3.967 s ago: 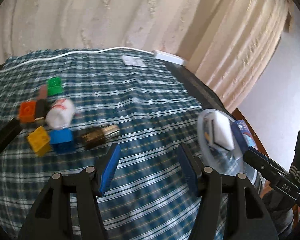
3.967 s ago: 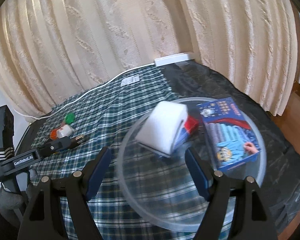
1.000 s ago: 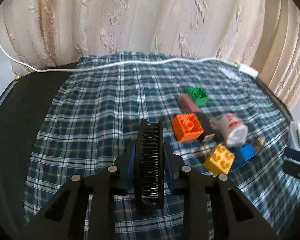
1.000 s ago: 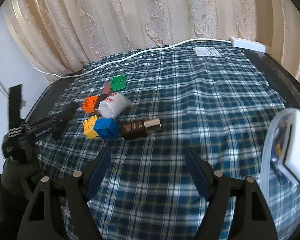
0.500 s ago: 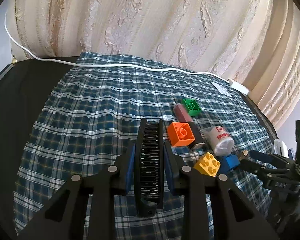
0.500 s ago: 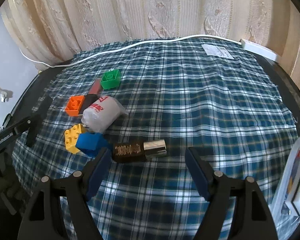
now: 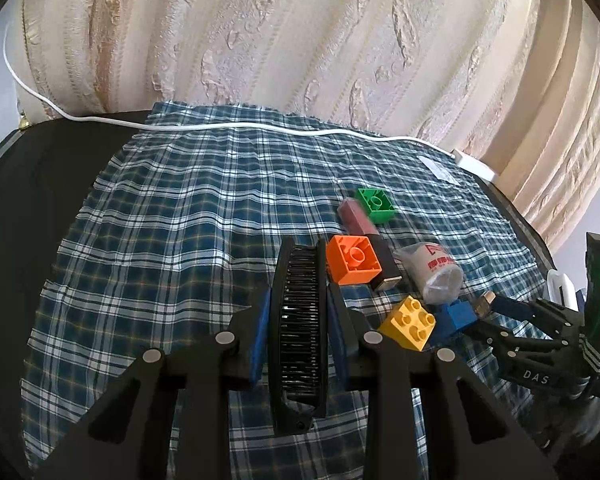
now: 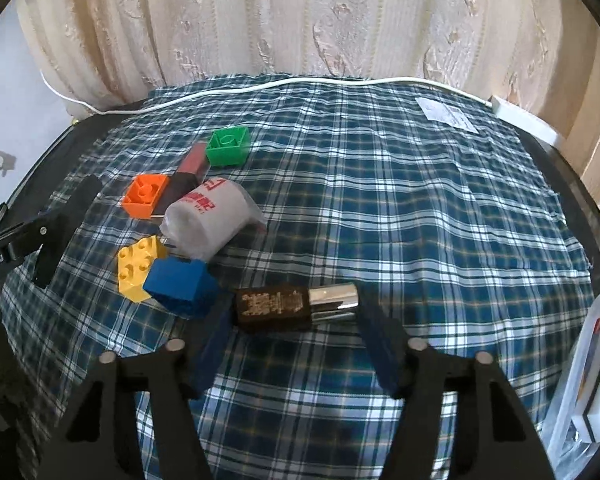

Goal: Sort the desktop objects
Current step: 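Grasp the brown bottle with silver cap with the right gripper while the left holds the brush, then carry the hairbrush and bottle with both grippers to the clear bowl, then release the bottle into the bowl with the right gripper while the left releases the hairbrush, then move both grippers from the bowl back toward the toy blocks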

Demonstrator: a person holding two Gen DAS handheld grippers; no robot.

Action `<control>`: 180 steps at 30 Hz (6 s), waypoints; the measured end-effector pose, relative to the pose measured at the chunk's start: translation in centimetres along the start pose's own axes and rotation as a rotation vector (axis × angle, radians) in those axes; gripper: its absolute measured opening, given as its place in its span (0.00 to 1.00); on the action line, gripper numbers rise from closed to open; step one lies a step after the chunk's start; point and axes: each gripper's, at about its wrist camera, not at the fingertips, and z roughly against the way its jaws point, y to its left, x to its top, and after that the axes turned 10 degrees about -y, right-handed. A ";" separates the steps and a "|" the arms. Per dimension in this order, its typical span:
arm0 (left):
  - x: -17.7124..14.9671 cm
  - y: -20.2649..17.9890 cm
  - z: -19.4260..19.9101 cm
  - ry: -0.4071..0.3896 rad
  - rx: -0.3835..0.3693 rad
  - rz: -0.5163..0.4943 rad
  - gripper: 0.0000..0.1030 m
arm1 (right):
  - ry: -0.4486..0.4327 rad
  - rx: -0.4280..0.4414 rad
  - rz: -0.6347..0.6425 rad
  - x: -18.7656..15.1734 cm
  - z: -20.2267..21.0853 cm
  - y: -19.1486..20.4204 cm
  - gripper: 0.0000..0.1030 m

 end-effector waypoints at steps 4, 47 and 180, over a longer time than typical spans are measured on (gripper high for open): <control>-0.1 -0.1 -0.1 0.002 0.001 -0.009 0.28 | -0.006 0.009 -0.014 -0.4 0.6 0.0 0.63; -1.1 -11.6 5.3 -0.044 -0.172 -0.138 0.28 | -0.234 -0.053 -0.285 -7.7 18.5 -8.6 0.63; -7.4 -26.2 4.2 0.095 -0.425 -0.230 0.54 | -0.289 -0.117 -0.426 -10.1 21.5 -15.3 0.78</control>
